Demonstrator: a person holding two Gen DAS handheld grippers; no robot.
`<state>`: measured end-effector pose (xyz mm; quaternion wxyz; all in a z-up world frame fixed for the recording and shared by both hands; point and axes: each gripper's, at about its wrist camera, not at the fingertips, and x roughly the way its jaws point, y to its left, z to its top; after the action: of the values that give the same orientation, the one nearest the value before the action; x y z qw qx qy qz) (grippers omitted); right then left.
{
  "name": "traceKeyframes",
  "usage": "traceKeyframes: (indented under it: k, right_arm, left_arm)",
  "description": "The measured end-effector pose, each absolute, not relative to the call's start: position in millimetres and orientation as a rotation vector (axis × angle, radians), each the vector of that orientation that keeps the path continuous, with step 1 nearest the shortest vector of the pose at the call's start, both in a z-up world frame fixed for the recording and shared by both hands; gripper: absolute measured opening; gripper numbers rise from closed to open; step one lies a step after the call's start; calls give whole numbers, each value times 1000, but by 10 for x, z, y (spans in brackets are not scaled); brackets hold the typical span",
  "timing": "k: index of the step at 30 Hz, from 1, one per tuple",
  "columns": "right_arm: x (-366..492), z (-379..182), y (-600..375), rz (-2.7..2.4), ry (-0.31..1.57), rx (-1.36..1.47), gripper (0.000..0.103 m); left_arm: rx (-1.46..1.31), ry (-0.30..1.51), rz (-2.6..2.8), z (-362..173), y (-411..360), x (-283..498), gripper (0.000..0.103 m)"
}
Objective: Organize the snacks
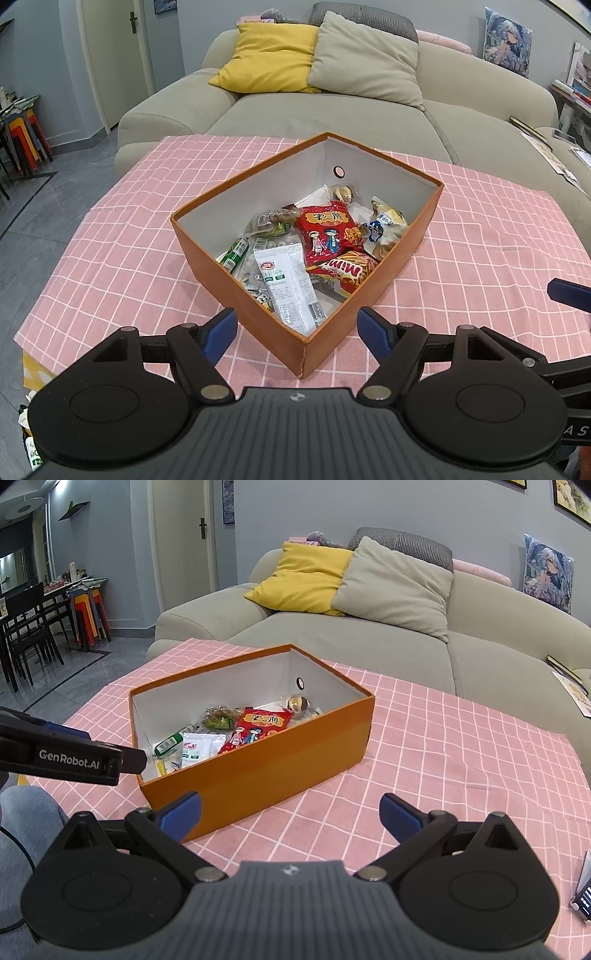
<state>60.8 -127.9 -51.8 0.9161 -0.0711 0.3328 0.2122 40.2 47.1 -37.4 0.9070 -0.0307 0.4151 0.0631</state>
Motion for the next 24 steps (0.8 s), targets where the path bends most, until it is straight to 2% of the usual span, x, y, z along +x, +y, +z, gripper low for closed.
traceKeyframes:
  k: [24]
  right_arm:
    - [626,-582,-1293,443,715,-125,99]
  left_arm:
    - [-23,846,138,-391,433,386,88]
